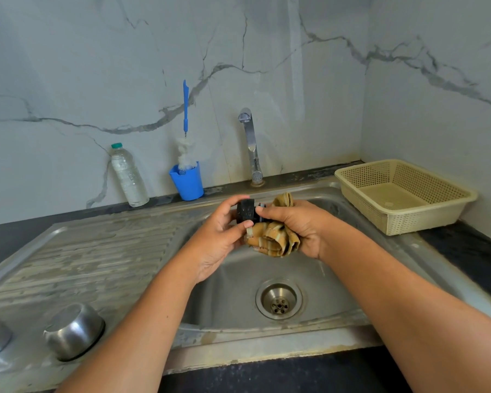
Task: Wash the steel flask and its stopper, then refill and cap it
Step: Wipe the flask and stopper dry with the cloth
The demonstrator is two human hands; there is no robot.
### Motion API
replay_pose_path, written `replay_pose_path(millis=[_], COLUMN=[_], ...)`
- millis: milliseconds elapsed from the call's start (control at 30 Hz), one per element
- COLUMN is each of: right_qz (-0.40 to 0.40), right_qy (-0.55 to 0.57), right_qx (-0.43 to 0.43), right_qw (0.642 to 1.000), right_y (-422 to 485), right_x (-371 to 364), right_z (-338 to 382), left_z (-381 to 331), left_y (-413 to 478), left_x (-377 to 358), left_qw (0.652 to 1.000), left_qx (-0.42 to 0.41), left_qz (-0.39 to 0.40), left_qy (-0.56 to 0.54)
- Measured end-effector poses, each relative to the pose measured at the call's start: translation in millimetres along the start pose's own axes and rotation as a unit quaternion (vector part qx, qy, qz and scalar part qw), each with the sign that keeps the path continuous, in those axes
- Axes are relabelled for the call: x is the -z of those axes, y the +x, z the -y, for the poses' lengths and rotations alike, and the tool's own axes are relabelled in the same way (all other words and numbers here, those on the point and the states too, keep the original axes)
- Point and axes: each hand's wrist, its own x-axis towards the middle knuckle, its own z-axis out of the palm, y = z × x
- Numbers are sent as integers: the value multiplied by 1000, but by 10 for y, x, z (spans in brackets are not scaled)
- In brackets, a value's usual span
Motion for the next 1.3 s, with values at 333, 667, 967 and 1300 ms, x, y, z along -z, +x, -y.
replay_pose_path(millis=[333,667,967,1300], right_qz=[-43,-151,-146,-47], right_qy=[-24,-149,-271,-386], right_qx=[-18,49,161,230], right_qw=[999,976,938,892], right_y=[12,122,166,90], right_x=[21,36,-4,-95], right_z=[1,-30,-48,-70], left_z=[27,77,75,-6], left_y=[-15,8,22,31], left_x=[-24,-64,-48,-69], left_qw=[987,964,982,986], left_qx=[-46,-64,-39,51], left_qz=[1,-46,-106,-149], left_qy=[157,256,151,-52])
